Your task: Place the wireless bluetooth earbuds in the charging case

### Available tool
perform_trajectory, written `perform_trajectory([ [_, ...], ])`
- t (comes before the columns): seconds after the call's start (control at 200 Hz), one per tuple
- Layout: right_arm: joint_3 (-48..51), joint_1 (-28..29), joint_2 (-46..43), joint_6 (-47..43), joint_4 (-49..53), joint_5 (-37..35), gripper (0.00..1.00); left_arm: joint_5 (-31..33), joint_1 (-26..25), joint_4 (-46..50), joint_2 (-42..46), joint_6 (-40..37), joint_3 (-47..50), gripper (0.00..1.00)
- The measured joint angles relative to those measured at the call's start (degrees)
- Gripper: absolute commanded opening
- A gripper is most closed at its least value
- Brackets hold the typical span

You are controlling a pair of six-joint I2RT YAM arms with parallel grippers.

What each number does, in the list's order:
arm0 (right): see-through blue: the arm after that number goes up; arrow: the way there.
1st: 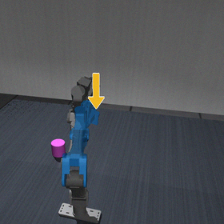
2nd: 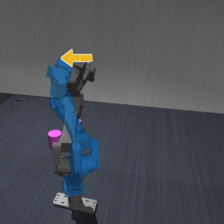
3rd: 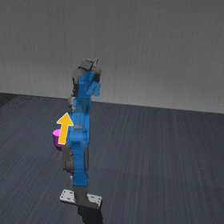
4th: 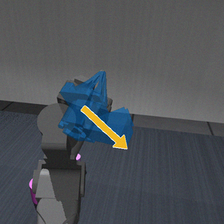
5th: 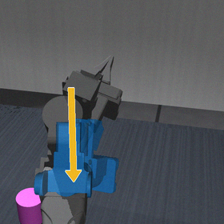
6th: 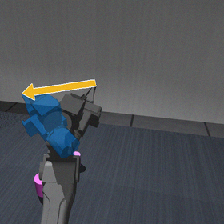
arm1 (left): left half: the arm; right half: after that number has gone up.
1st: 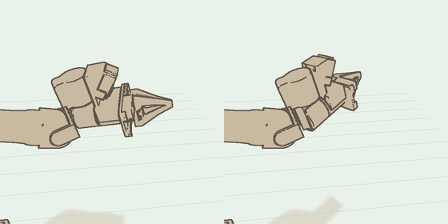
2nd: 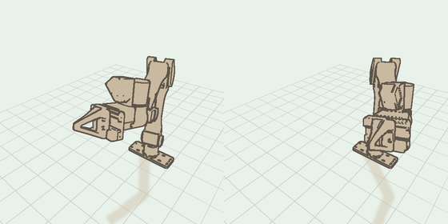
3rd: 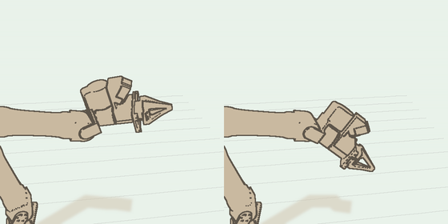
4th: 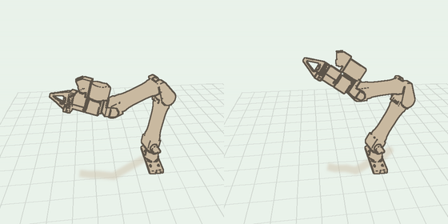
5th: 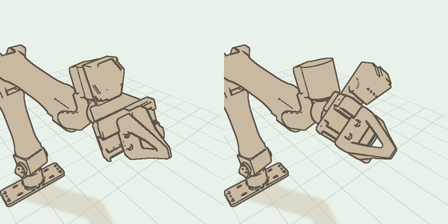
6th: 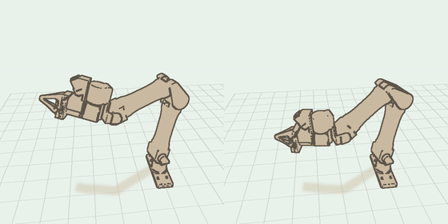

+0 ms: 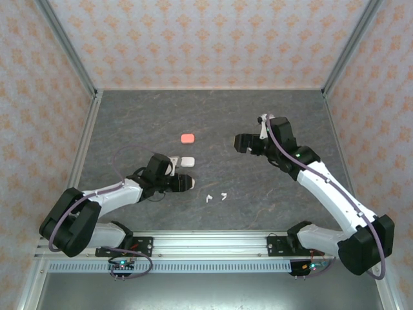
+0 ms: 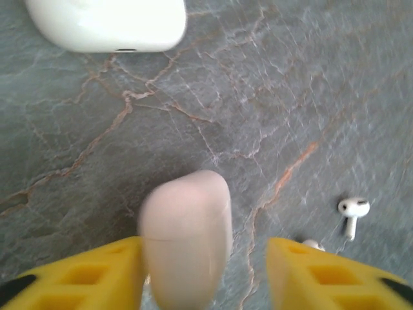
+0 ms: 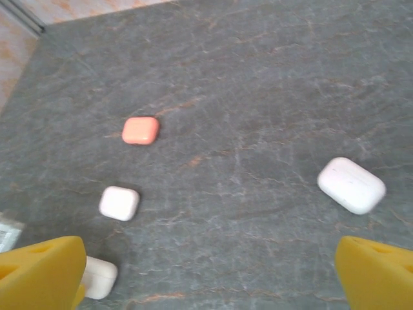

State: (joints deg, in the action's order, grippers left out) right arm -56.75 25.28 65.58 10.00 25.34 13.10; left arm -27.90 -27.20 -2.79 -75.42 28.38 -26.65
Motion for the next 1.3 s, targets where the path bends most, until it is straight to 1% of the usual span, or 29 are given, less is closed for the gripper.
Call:
perform_trajectory([
  [0.165,0.00,-4.74,1.97,-1.07,0.83,-0.74,0.99,2.75,0.00,-0.11,1.01,0.20,1.99,0.67],
  [0.265,-0.09,-8.15,5.44,-2.40,0.81,-0.72,0.99,4.92,0.02,0.48,3.80,0.09,2.08,0.70],
  [0.4,-0.11,-11.17,12.24,-5.29,-0.07,-0.20,0.99,8.46,0.79,1.03,10.82,-0.24,2.08,0.79],
  [0.515,-0.48,-12.11,18.86,-7.02,-2.32,0.09,1.00,12.33,1.11,1.33,17.97,-1.55,1.38,0.83],
  [0.58,-0.87,-12.59,22.38,-7.61,-3.91,0.55,1.00,14.21,1.11,1.40,20.94,-2.71,-0.15,0.84],
  [0.641,-2.27,-13.00,25.62,-8.09,-4.52,1.18,0.98,15.54,1.11,1.40,22.67,-3.69,-1.88,0.84],
  [0.781,-8.68,-13.60,34.03,-9.40,-5.18,2.69,0.96,17.92,1.11,1.44,24.94,-6.03,-5.42,0.85],
  [0.836,-10.67,-13.60,36.41,-9.92,-5.38,3.26,0.96,18.21,1.11,1.44,25.53,-6.45,-5.60,0.85],
  [0.886,-12.15,-13.60,38.29,-10.38,-5.42,3.85,0.93,18.40,1.11,1.62,25.86,-6.69,-5.60,0.85],
  [1.021,-17.64,-13.60,43.69,-11.30,-3.54,5.16,0.92,18.58,1.11,1.97,26.58,-7.08,-5.53,0.85],
  [1.131,-20.68,-13.60,46.49,-11.37,-1.22,5.90,0.90,18.58,1.11,2.19,27.67,-7.10,-5.49,0.86],
  [1.296,-21.05,-13.60,48.15,-11.37,2.45,6.97,0.87,18.84,1.11,2.19,28.89,-7.48,-5.49,0.86],
])
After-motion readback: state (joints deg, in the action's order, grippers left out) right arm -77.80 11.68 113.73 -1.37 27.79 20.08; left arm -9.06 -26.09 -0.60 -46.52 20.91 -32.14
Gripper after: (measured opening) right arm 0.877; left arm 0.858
